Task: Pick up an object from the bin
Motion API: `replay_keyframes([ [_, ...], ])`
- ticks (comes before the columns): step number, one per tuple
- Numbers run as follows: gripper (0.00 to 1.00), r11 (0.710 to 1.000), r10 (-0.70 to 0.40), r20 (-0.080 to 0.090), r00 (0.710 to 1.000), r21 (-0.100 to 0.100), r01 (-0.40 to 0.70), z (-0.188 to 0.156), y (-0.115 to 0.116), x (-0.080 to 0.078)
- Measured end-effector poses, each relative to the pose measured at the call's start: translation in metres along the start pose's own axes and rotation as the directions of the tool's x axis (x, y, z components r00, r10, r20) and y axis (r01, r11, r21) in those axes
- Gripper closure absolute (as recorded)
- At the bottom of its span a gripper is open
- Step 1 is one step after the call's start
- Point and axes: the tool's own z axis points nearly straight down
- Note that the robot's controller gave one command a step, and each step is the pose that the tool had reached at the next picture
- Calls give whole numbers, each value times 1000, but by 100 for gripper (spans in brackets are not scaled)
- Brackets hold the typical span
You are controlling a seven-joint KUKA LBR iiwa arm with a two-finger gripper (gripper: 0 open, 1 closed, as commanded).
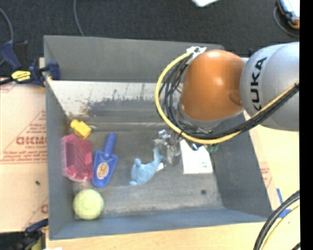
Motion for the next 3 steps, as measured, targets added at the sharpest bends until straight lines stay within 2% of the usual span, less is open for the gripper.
replay_keyframes([
  [1, 100, 930, -367, 7, 930, 5, 367, 71, 20, -40],
  [2, 100, 984, -178, 5, 984, 2, 178, 0, 23, -15],
  [3, 100, 957, -289, 10, 957, 6, 289, -87, 11, -33],
])
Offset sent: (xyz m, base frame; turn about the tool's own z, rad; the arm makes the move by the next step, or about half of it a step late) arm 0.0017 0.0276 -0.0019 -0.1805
